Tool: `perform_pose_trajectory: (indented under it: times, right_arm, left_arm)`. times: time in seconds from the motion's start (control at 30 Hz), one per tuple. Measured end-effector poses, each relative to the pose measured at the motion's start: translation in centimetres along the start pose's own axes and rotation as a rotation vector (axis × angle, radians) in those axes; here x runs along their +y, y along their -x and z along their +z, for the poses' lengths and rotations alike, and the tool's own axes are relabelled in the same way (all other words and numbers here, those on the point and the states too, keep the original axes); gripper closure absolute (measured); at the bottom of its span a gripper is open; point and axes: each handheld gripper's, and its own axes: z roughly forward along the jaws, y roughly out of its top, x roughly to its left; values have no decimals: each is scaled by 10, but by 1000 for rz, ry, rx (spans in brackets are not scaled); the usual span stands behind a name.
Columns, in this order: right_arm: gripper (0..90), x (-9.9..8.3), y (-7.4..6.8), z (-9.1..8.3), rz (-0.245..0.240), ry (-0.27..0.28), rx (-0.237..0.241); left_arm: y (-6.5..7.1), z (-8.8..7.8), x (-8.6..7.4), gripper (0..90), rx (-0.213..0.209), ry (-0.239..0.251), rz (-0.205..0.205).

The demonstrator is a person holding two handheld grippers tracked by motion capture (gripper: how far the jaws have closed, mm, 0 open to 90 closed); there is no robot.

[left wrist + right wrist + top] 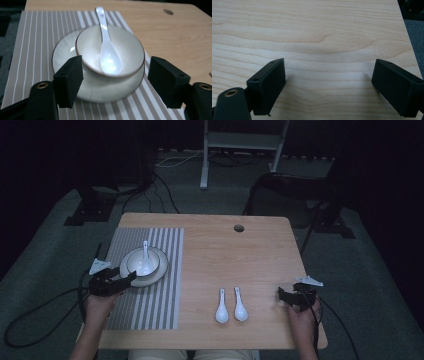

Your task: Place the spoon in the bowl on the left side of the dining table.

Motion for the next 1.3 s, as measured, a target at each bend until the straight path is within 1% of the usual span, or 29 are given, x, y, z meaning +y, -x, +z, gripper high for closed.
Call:
perform_pose_trajectory:
  times: [0.07, 0.13, 0.2, 0.27, 0.33, 0.37, 0.4, 0.43, 0.47, 0.5, 0.53, 0.57, 0.6, 0.63, 0.67, 0.73, 0.8, 0.83, 0.87, 0.93, 1.03, 1.1, 1.13, 1.17, 1.23, 1.27, 1.3]
  right_arm:
    - [112, 0, 0, 0, -1, 0, 0]
    - [112, 0, 0, 0, 0, -1, 0]
    - [112, 0, 0, 0, 0, -1, 0]
    - [112, 0, 0, 0, 0, -1, 0]
    - [112, 0, 0, 0, 0, -1, 0]
    - [112, 0, 0, 0, 0, -1, 0]
    - [112, 0, 0, 0, 0, -1, 0]
    - [112, 0, 0, 0, 0, -1, 0]
    - [112, 0, 0, 0, 0, -1, 0]
    - [112, 0, 0, 0, 0, -1, 0]
    - [112, 0, 0, 0, 0, -1, 0]
    - [112, 0, 0, 0, -1, -1, -1]
    - [112, 0, 0, 0, 0, -1, 0]
    - [112, 0, 0, 0, 0, -1, 0]
    - [112, 0, 0, 0, 0, -1, 0]
    - [112, 0, 0, 0, 0, -1, 0]
    - [112, 0, 0, 0, 0, -1, 0]
    - [112, 0, 0, 0, 0, -1, 0]
    - [112, 0, 0, 0, 0, -1, 0]
    - [112, 0, 0, 0, 0, -1, 0]
    - [112, 0, 0, 0, 0, -1, 0]
    - [112, 0, 0, 0, 0, -1, 0]
    - [112, 0, 0, 0, 0, -1, 0]
    - [112, 0, 0, 0, 0, -1, 0]
    - [112, 0, 0, 0, 0, -1, 0]
    - [112, 0, 0, 0, 0, -1, 0]
    - [112, 0, 0, 0, 0, -1, 0]
  left_arm:
    - [-2, -4, -6, 181, 1, -14, -6]
    - [-4, -8, -12, 180, -6, -12, -7]
    - [-4, -11, -18, 91, -3, -32, 8]
    - [-4, -14, -24, 91, -7, -31, 15]
    - [-2, -17, -31, 91, 12, -34, 34]
    - [-2, -18, -35, 87, 13, -34, 27]
    - [-3, -19, -39, 17, 5, -41, 13]
    - [-5, -19, -44, 0, -4, -55, 6]
    - [-5, -19, -48, 0, -2, -62, 5]
    - [-6, -19, -54, 0, 1, -67, 15]
    - [-7, -19, -60, 0, -12, -65, 23]
    - [-8, -19, -65, 0, -17, -53, 26]
    - [-9, -19, -71, 0, -5, -36, 36]
    - [-10, -20, -76, 0, 7, -31, 45]
    - [-12, -22, -80, 0, 14, -36, 46]
    - [-16, -24, -87, 0, 47, -36, 33]
    - [-20, -26, -92, 0, 77, -34, 29]
    - [-20, -26, -92, 0, 77, -34, 29]
    - [-24, -28, -97, 0, 110, -25, 49]
    - [-25, -29, -102, 0, 151, -29, 76]
    - [-29, -31, -107, 0, 181, -40, 64]
    - [-32, -31, -110, 0, 205, -37, 32]
    - [-34, -31, -112, 0, 228, -35, 27]
    - [-35, -32, -113, 0, 241, -33, 27]
    - [-37, -33, -114, 0, 249, -34, 26]
    - [-41, -38, -118, 0, 281, -31, 23]
    - [-42, -40, -121, 0, 294, -35, 22]
